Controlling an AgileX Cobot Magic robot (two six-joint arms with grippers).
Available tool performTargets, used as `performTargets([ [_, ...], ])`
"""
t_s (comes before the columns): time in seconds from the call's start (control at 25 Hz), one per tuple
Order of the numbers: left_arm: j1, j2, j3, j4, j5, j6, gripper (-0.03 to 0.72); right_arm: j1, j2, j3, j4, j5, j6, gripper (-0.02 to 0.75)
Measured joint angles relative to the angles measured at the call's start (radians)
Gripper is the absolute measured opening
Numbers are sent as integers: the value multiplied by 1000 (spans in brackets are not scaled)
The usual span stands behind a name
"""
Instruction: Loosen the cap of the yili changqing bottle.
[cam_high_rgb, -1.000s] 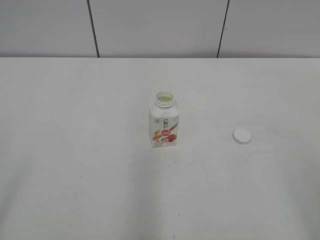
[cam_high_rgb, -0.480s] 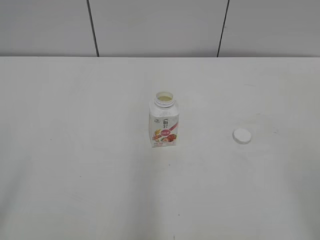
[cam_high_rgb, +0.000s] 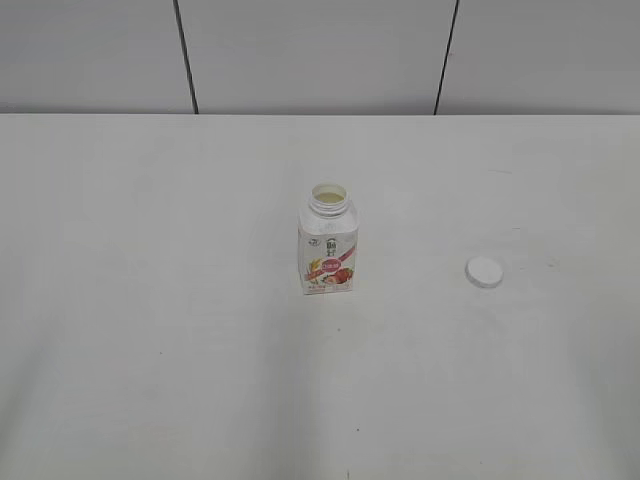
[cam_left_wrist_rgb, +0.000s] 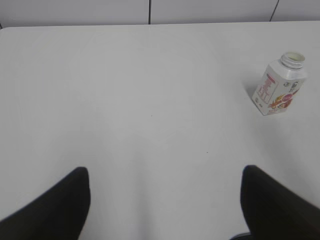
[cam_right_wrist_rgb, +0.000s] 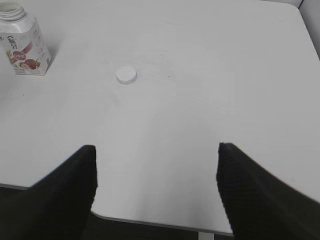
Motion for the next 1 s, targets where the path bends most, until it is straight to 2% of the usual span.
performTargets([
  [1.0, 0, 0, 0, -1, 0, 0, 562, 0, 0, 0, 2, 0, 5, 586],
])
